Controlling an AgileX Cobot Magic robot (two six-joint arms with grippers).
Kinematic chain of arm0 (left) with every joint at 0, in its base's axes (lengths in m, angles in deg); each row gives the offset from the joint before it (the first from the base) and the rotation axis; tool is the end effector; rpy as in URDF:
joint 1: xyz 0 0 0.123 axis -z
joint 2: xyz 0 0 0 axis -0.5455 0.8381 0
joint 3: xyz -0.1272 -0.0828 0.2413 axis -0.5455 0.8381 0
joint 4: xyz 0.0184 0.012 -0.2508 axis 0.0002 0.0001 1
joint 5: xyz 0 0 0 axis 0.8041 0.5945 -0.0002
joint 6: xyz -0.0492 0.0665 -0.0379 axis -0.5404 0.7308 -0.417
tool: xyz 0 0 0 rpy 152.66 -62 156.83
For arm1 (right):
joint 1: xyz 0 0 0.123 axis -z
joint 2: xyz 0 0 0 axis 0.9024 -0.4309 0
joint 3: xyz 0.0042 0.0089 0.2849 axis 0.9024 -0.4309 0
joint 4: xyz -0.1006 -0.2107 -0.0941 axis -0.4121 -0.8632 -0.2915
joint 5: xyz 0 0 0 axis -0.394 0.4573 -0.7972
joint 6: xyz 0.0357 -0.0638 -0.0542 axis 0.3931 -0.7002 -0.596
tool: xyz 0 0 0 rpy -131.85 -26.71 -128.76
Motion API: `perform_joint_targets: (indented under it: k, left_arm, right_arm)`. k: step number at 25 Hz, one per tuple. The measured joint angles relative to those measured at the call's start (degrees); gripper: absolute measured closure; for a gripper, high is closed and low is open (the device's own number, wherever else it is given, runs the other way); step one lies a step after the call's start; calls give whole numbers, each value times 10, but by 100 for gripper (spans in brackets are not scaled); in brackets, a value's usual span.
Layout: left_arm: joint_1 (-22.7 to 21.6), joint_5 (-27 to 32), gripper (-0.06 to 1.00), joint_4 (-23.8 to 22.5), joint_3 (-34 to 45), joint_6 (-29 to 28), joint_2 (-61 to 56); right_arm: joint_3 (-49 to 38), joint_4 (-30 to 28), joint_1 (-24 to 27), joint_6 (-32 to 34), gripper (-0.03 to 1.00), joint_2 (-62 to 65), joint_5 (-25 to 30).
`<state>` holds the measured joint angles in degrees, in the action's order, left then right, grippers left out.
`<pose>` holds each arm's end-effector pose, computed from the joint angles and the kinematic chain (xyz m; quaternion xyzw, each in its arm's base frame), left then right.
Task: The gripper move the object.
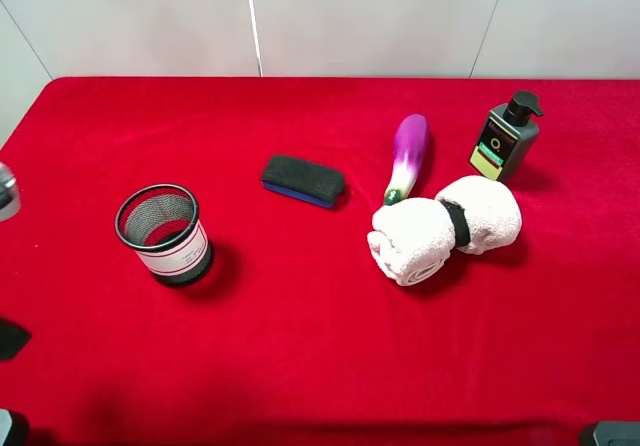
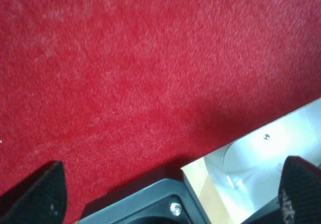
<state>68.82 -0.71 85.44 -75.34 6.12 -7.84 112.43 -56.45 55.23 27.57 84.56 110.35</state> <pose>0.0799 -0.0555 0.2471 0.2426 0.9566 -0.0506 0.1531 -0.0040 -0.0007 0.2803 -0.0648 0.8383 0.0456 0.5394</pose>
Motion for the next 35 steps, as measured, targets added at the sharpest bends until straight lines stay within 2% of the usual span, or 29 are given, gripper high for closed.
perform_joint_targets:
  k: [4,12,15,20,28,31,35]
  left_arm:
    - [0,1,11,-2,1,-5,-58]
    - [-12,12,11,-52,1,-65,-193]
    - [-53,13,11,-56,1,-69,-231]
    - [-152,14,11,-56,1,-68,-279]
    - [-295,16,11,-38,1,-38,-322]
    - [-342,16,11,-33,1,-28,-331]
    - [-382,15,11,-29,2,-27,-351]
  right_arm:
    - [0,0,0,0,27,0,0]
    - [0,0,0,0,27,0,0]
    - [0,0,0,0,27,0,0]
    - [0,0,0,0,27,0,0]
    - [0,0,0,0,27,0,0]
    - [0,0,0,0,27,0,0]
    - [0,0,0,0,27,0,0]
